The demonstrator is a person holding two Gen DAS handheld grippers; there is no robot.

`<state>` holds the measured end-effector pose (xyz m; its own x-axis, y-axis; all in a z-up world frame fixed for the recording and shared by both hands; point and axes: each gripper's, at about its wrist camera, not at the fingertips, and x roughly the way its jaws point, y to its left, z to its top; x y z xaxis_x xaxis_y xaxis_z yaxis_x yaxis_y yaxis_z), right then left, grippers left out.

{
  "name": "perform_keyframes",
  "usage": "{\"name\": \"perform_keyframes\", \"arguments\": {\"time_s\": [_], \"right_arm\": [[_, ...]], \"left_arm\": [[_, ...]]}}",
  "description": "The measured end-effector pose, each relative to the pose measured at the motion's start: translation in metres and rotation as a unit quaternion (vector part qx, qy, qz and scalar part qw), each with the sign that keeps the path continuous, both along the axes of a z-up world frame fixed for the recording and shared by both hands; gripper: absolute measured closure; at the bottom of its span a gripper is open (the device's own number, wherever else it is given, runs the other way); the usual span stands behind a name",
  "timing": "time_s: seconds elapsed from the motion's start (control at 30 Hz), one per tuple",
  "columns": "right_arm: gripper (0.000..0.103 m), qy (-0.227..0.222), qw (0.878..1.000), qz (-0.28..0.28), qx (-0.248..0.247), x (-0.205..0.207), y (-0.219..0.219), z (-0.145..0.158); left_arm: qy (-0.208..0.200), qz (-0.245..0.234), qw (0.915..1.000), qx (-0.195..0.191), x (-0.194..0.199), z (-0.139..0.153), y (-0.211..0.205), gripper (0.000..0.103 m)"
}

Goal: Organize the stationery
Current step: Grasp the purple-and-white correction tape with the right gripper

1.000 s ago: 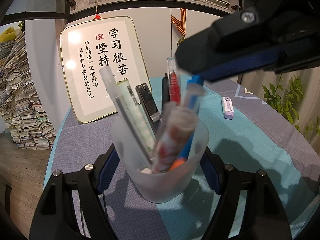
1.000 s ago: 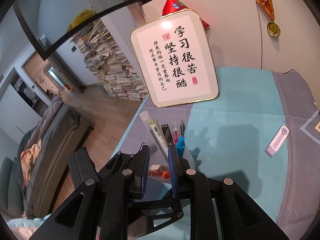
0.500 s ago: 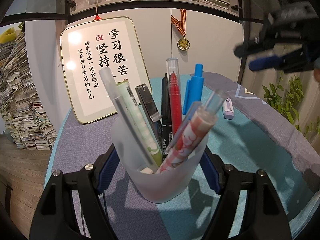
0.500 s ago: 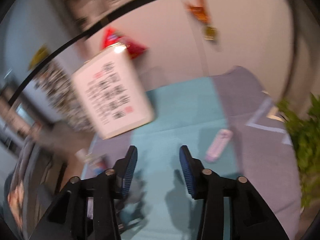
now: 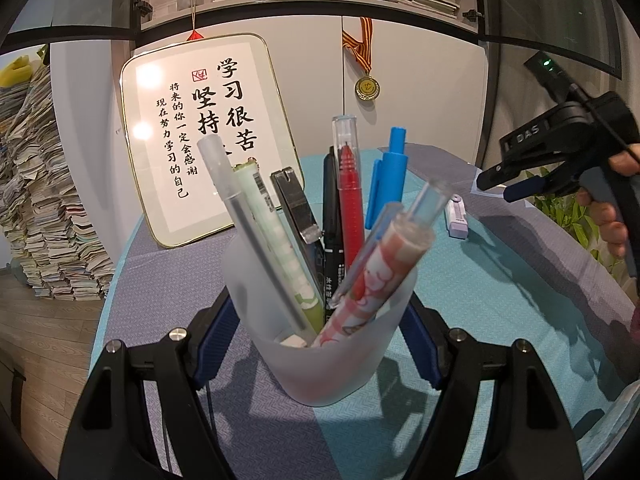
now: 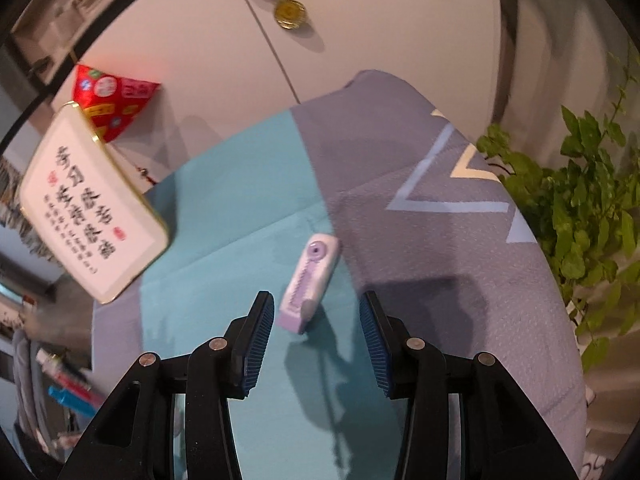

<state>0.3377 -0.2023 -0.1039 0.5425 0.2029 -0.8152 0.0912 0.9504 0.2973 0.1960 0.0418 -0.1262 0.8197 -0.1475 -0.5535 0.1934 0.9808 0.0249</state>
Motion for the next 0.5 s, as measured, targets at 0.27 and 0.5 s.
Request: {"name": "perform_keyframes", "arguments": {"time_s": [0.27, 0.5], "right_arm": [[0.048, 0.037, 0.999, -0.010, -0.015, 0.033, 0.000, -0.015], [0.048, 0.062, 0.998, -0.029, -0.003, 0.050, 0.000, -0.032]], "left_arm": [[0.002, 0.000, 1.0000, 0.000, 0.001, 0.002, 0.002, 0.028], [0.001, 0.000, 1.0000, 0.003, 0.000, 0.001, 0.000, 0.028]]}}
